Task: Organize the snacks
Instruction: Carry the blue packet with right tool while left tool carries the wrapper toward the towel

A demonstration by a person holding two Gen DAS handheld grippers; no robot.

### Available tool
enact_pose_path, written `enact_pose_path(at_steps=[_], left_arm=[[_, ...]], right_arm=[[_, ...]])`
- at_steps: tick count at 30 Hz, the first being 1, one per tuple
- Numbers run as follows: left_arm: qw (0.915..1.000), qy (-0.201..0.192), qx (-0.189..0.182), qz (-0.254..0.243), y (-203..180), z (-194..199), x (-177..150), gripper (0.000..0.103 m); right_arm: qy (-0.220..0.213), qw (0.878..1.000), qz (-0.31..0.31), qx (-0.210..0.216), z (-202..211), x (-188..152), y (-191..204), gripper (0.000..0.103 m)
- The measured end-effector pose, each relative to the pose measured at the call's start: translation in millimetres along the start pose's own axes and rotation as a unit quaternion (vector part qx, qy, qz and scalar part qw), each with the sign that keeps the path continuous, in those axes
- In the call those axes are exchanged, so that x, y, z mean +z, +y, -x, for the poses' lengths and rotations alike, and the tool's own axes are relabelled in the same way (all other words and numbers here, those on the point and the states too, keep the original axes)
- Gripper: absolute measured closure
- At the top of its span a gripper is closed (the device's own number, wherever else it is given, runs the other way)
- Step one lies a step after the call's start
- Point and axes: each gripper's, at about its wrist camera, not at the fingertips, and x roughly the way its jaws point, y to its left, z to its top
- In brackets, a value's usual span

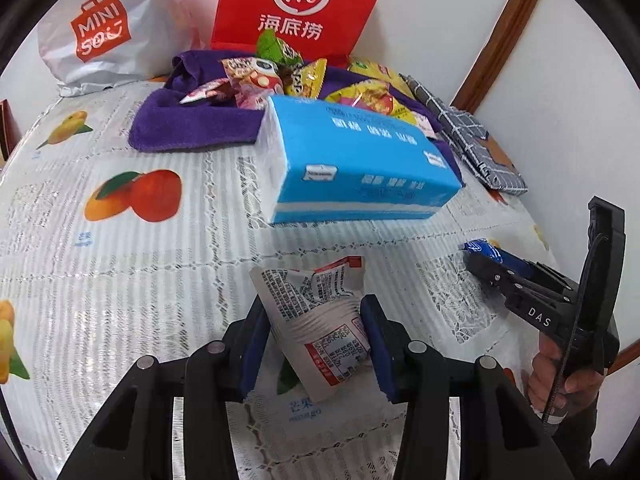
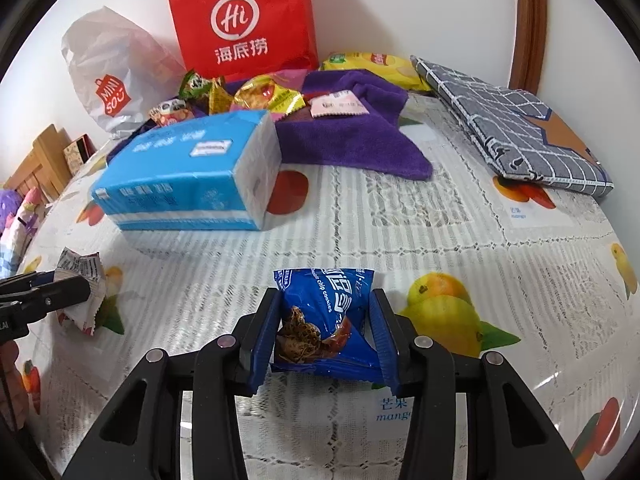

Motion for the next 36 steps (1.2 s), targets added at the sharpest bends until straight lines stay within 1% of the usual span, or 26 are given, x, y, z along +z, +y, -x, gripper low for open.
enact_pose_path(at_steps=[4,8,11,15,19,26,30,33,35,36], left_arm=[[0.9999,-0.015,-0.003,0.003,2.2,11.6,9.4,0.059],[0.9995,-0.030,-0.001,0.003,3.5,22.8,25.1,0.059],[0.9990,-0.044,-0.001,0.000,3.5,29.6,37.6,0.059],[0.9983,-0.058,0.007,-0.004,4.2,37.2,54.7,0.059],[0.9975,-0.069,0.014,-0.008,3.0,41.5,70.0,0.059],[0.9960,-0.088,0.008,-0.012,-0.6,45.0,93.5,0.061],[0.9962,-0.087,0.003,-0.008,0.1,40.6,104.2,0.061],[0.9966,-0.082,0.003,-0.004,6.3,38.0,102.6,0.061],[0.9974,-0.071,-0.002,-0.003,12.7,33.5,94.6,0.057],[0.9981,-0.061,0.000,-0.002,15.9,29.2,89.1,0.052]], right_arm=[[-0.027,1.000,0.015,0.001,18.4,11.5,10.5,0.058],[-0.056,0.998,0.028,0.002,36.4,30.3,22.3,0.058],[-0.067,0.997,0.031,0.005,42.3,45.2,28.8,0.058],[-0.077,0.996,0.036,0.016,47.2,58.1,34.9,0.058],[-0.089,0.995,0.043,0.019,50.6,69.8,41.3,0.058],[-0.100,0.994,0.039,0.022,49.2,90.0,44.3,0.058],[-0.103,0.994,0.040,0.022,45.1,98.6,46.1,0.058],[-0.101,0.994,0.040,0.028,41.3,99.9,47.2,0.058],[-0.098,0.994,0.041,0.027,38.8,98.5,48.0,0.058],[-0.096,0.994,0.042,0.025,36.9,97.2,47.9,0.059]])
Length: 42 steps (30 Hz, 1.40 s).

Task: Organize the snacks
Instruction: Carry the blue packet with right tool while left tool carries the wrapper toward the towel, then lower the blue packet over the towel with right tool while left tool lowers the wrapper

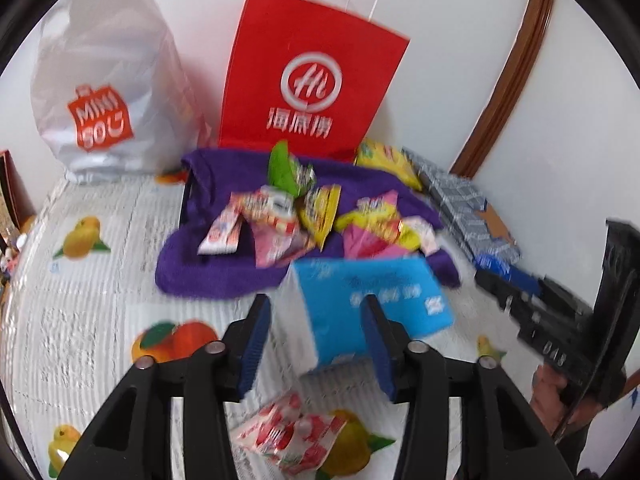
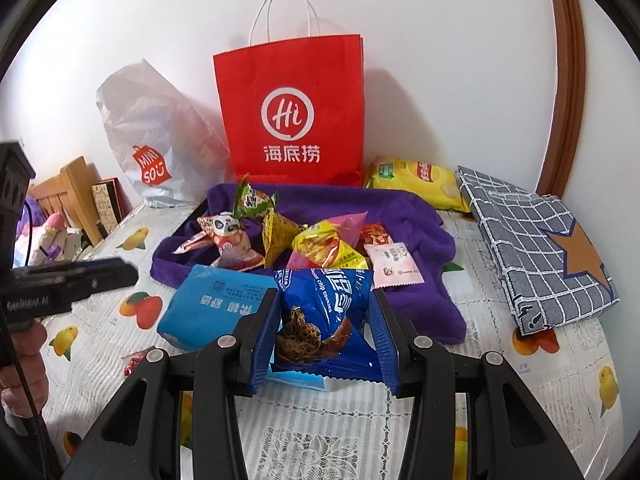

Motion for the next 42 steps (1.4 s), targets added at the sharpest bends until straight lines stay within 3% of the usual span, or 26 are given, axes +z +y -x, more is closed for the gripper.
enact_pose_path(at_steps=[7,12,13,18,20,21,22,24,32,42], left_arm=[[0.9991,0.042,-0.005,0.003,13.0,-14.0,-39.4,0.038],[0.9976,0.068,0.013,0.002,16.0,-29.5,-62.6,0.038],[0.9973,0.073,0.011,0.000,16.4,-33.0,-68.1,0.033],[0.9969,0.064,0.039,-0.025,6.6,-34.9,-78.1,0.033],[0.9968,0.059,0.046,-0.029,4.8,-34.2,-79.9,0.040],[0.9971,0.058,0.040,-0.028,4.7,-33.4,-79.7,0.055],[0.9976,0.061,0.024,-0.022,5.7,-32.8,-78.5,0.062],[0.9981,0.061,0.007,-0.010,8.7,-30.2,-77.2,0.067],[0.9991,0.040,0.003,-0.013,0.9,-9.3,-67.9,0.069],[0.9998,0.004,-0.003,-0.021,-18.2,11.7,-24.7,0.069]], right_arm=[[0.022,1.000,-0.007,-0.005,-11.7,-15.8,-3.7,0.058],[0.032,0.999,-0.012,-0.009,-12.2,-26.7,-7.6,0.058],[0.034,0.999,-0.014,-0.009,-12.2,-28.4,-8.8,0.059],[0.040,0.999,-0.019,-0.011,-10.5,-37.1,-14.9,0.059],[0.041,0.999,-0.022,-0.011,-9.6,-39.4,-17.7,0.059],[0.041,0.999,-0.022,-0.011,-8.9,-39.5,-18.5,0.058],[0.041,0.999,-0.023,-0.012,-7.9,-39.9,-19.2,0.058],[0.041,0.999,-0.023,-0.013,-6.0,-40.9,-20.8,0.059],[0.029,0.999,-0.022,-0.016,5.6,-38.6,-24.5,0.058],[0.008,1.000,-0.021,-0.020,15.4,-10.2,-28.1,0.059]])
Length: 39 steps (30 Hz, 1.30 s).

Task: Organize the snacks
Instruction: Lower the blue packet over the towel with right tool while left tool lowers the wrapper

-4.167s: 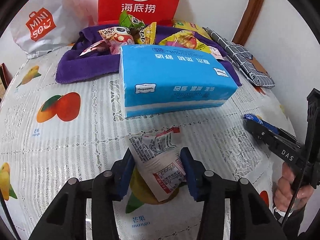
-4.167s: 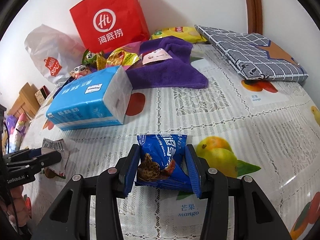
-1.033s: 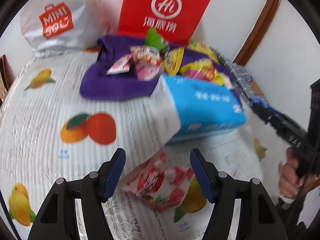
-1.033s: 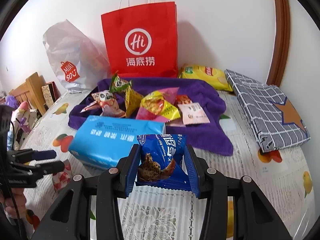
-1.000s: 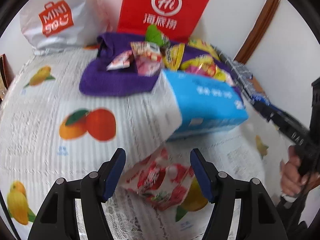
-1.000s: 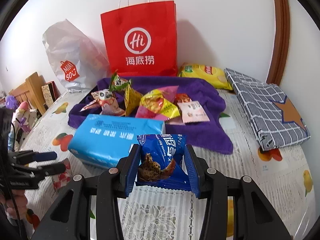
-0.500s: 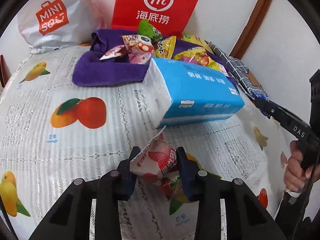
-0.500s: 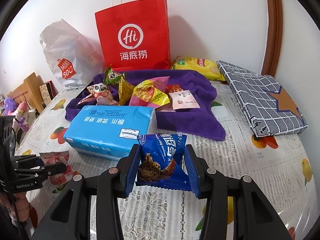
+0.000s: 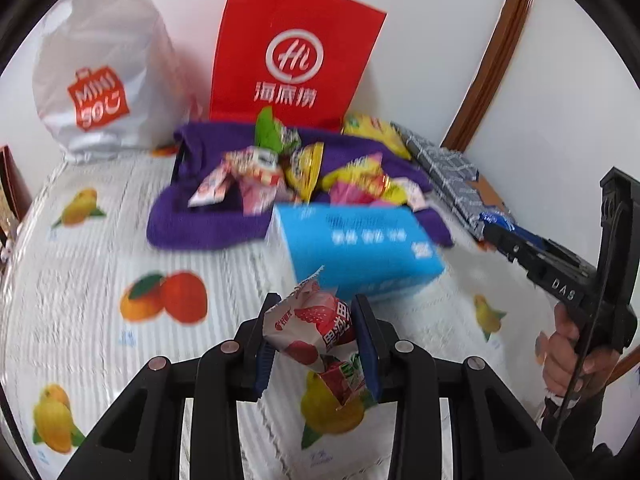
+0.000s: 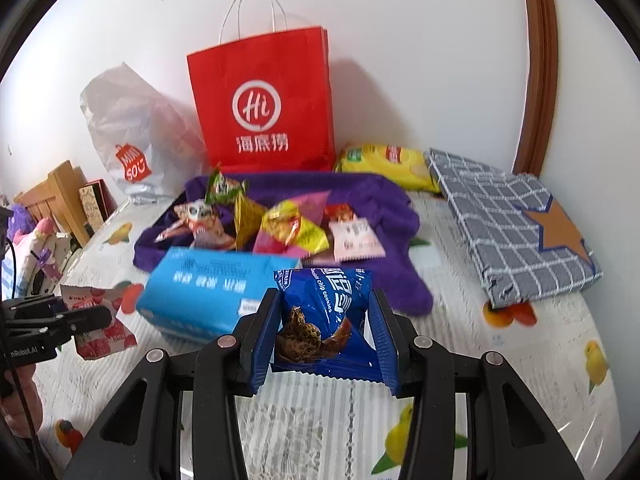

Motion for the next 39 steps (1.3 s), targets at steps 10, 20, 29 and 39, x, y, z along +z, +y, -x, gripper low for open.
enact_pose_path(at_steps=[10,20,29,39], left_arm=[[0.9993,-0.036,0.006,0.002,0.7,1.8,52.0,0.069],[0.9972,-0.068,0.020,0.026,26.9,-19.1,81.0,0.069],[0.9959,-0.065,0.025,0.057,58.1,-28.6,72.3,0.069],[0.9953,-0.053,0.027,0.076,70.9,-36.5,66.2,0.069]], right_arm=[[-0.025,1.000,0.004,0.008,-10.1,41.4,9.7,0.059],[-0.022,1.000,0.001,0.009,-37.8,59.7,12.1,0.059],[-0.019,1.000,0.000,0.020,-69.8,71.6,18.6,0.059],[-0.015,1.000,0.000,0.022,-81.5,69.0,18.1,0.059]])
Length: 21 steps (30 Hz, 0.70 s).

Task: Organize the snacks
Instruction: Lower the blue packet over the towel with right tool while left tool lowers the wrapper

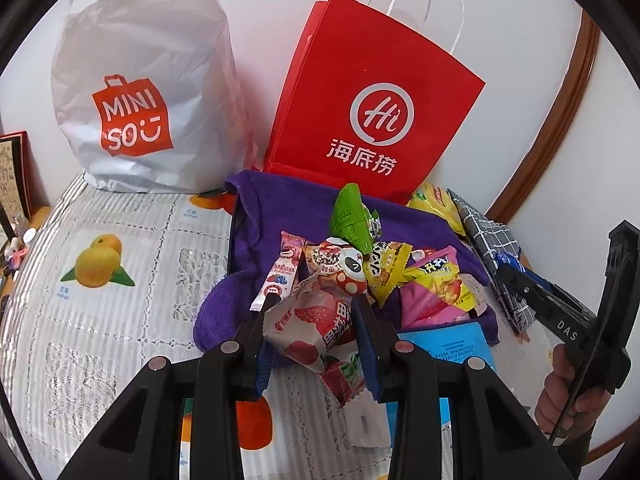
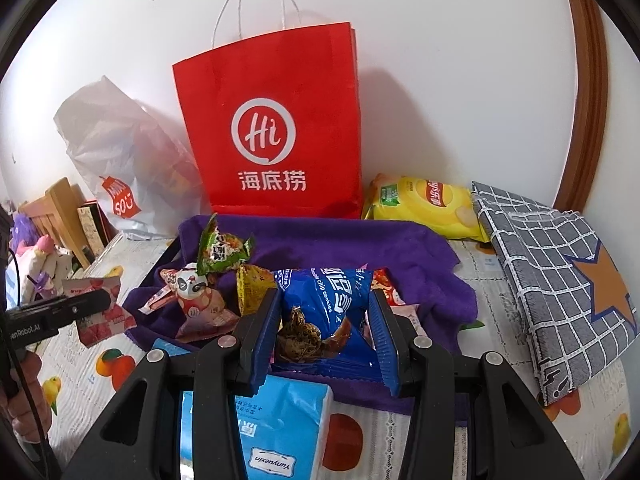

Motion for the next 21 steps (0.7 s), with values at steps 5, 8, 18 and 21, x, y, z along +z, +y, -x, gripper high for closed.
enact_pose_path(at_steps=[5,8,18,21], left_arm=[[0.9999,0.007,0.001,0.010,5.7,-4.0,-1.7,0.069],[0.9998,0.014,0.001,0.013,8.1,-6.8,-3.3,0.069],[0.9997,0.020,0.001,0.016,14.2,-10.5,-4.2,0.069],[0.9996,0.022,0.001,0.018,16.0,-11.6,-4.1,0.069]], right_arm=[[-0.001,1.000,-0.004,-0.012,-1.1,7.9,-4.9,0.059],[-0.001,1.000,-0.005,-0.018,-2.0,16.7,-5.2,0.059],[0.005,1.000,0.014,-0.027,-22.3,39.6,6.9,0.059],[0.012,0.999,0.017,-0.028,-34.4,43.3,9.6,0.059]])
